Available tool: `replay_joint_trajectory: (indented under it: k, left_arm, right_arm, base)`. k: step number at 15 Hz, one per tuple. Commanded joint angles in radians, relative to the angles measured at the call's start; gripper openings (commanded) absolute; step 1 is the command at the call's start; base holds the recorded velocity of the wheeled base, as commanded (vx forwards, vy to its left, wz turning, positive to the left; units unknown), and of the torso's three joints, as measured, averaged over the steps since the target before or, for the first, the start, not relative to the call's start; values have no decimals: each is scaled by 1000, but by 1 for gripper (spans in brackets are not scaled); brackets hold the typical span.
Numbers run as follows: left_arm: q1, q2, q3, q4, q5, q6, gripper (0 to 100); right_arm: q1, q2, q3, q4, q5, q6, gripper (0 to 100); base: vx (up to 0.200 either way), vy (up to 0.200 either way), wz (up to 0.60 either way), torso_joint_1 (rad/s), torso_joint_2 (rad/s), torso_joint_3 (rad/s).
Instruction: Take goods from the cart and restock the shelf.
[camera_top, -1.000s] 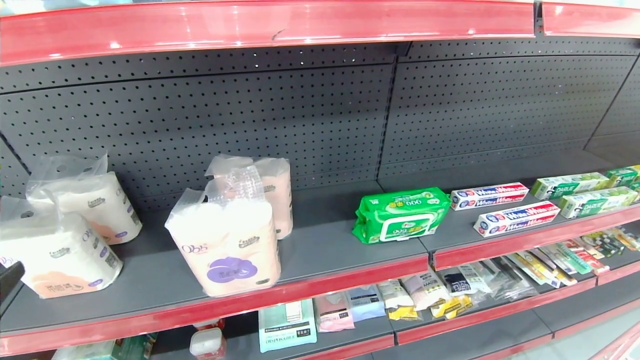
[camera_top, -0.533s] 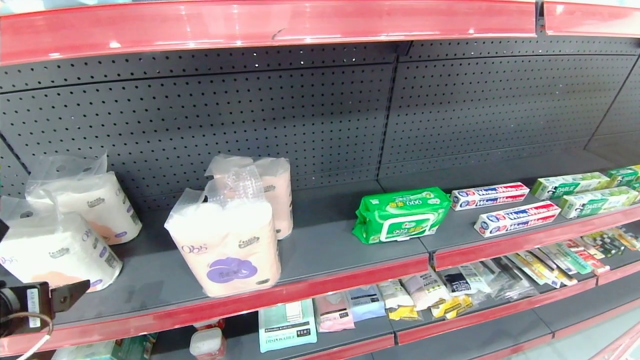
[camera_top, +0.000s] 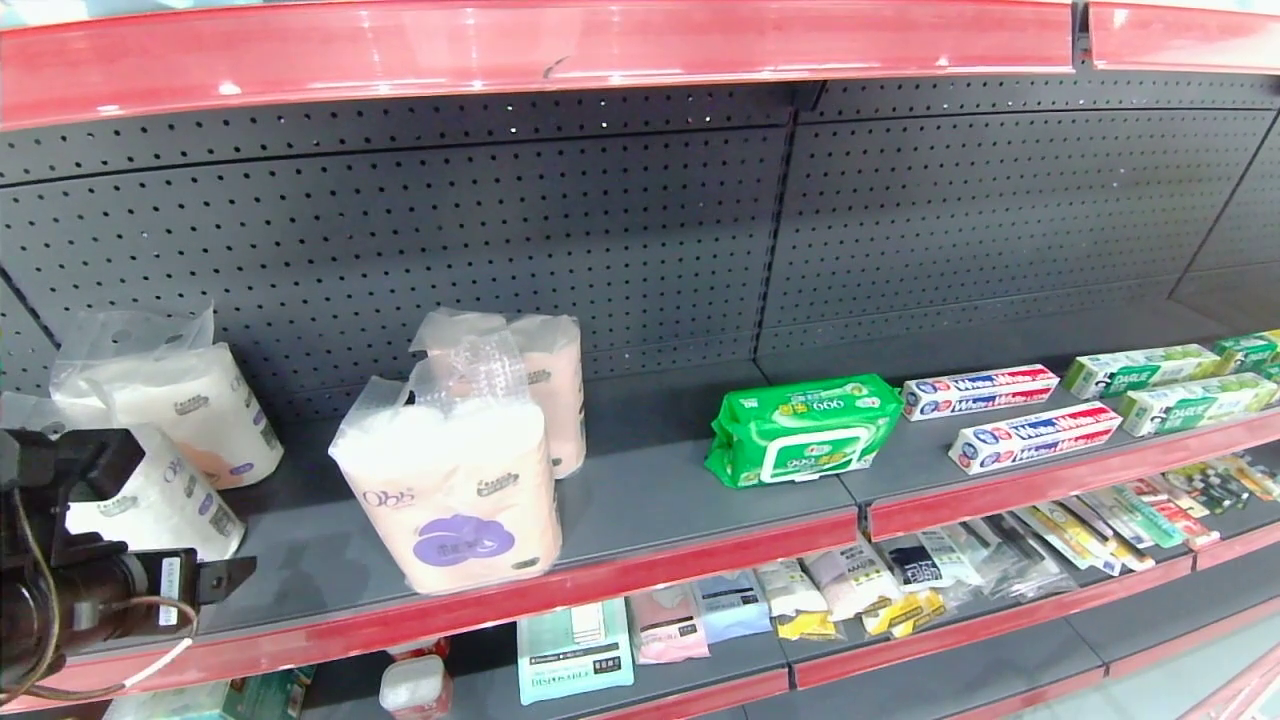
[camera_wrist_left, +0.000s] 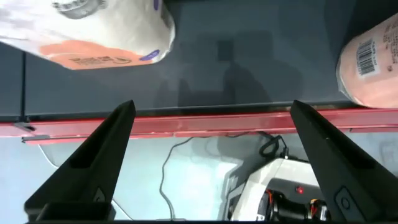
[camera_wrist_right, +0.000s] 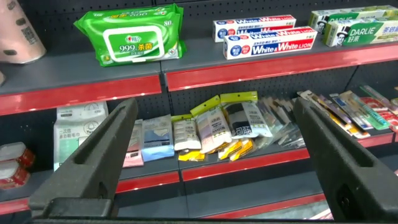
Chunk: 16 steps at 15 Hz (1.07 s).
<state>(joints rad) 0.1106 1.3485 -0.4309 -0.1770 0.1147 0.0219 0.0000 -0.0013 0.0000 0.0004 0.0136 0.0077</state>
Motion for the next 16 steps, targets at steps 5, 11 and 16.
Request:
replay_joint_trajectory:
  k: [5, 11, 16]
  left_arm:
    - [-28, 161, 21, -174, -1, -2, 100]
    - [-55, 258, 23, -252, -10, -7, 100]
    - [-58, 299, 23, -314, -9, -10, 100]
  right_arm:
    - [0, 1, 0, 0, 0, 0, 100]
    - [0, 1, 0, 1, 0, 0, 100]
    - [0, 1, 0, 0, 0, 0, 100]
  base:
    - [0, 0, 0, 0, 0, 0]
    - [0, 0, 0, 0, 0, 0]
    - [0, 0, 0, 0, 0, 0]
